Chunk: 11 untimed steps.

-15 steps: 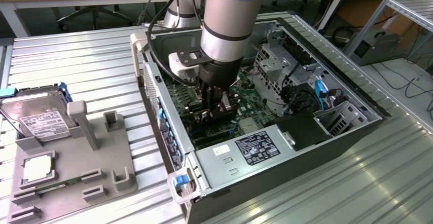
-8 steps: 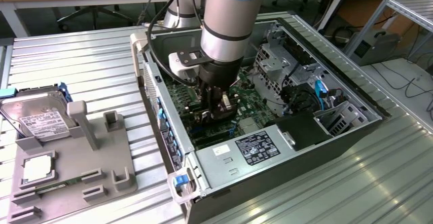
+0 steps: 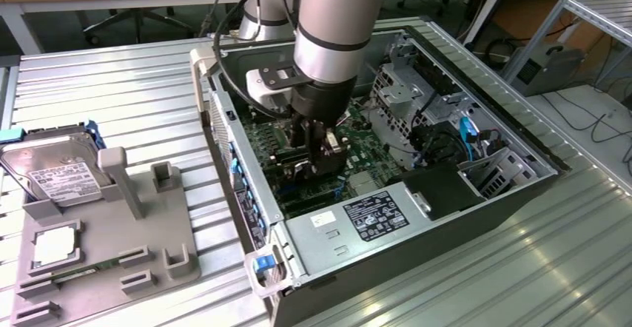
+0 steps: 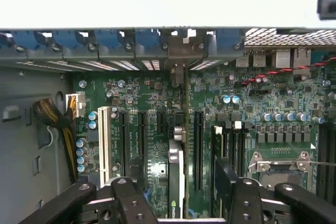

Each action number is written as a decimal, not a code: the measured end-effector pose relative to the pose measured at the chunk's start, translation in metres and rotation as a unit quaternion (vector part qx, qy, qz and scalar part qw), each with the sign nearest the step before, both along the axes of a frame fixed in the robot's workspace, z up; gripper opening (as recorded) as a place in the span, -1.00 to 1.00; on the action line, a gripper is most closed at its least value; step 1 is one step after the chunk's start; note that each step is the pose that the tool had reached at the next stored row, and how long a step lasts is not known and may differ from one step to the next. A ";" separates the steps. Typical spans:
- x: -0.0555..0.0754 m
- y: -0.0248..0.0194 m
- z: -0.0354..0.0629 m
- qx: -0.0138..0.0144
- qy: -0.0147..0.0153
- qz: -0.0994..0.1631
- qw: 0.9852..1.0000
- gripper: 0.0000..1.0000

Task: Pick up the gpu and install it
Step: 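Insert the gpu into the slot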

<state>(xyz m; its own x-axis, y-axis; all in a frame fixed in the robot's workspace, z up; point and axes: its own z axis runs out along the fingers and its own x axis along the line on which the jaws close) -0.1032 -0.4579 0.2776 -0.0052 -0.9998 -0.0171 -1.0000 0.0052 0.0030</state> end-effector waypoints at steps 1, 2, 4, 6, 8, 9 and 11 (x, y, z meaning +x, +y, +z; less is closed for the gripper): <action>0.000 0.0001 0.0040 0.000 0.000 0.000 1.000 0.31; 0.000 0.0002 0.0098 0.000 0.000 0.000 1.000 0.31; 0.000 0.0006 0.0231 0.000 0.000 0.000 1.000 0.31; 0.000 0.0011 0.0342 0.000 0.000 0.000 1.000 0.31; 0.000 0.0015 0.0435 0.000 0.000 0.000 1.000 0.31; 0.000 0.0017 0.0470 0.000 0.000 0.000 1.000 0.31; 0.000 0.0024 0.0581 0.000 0.000 0.000 1.000 0.31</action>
<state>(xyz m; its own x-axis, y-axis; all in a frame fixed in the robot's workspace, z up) -0.1032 -0.4555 0.3357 -0.0053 -0.9998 -0.0170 -1.0000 0.0053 0.0028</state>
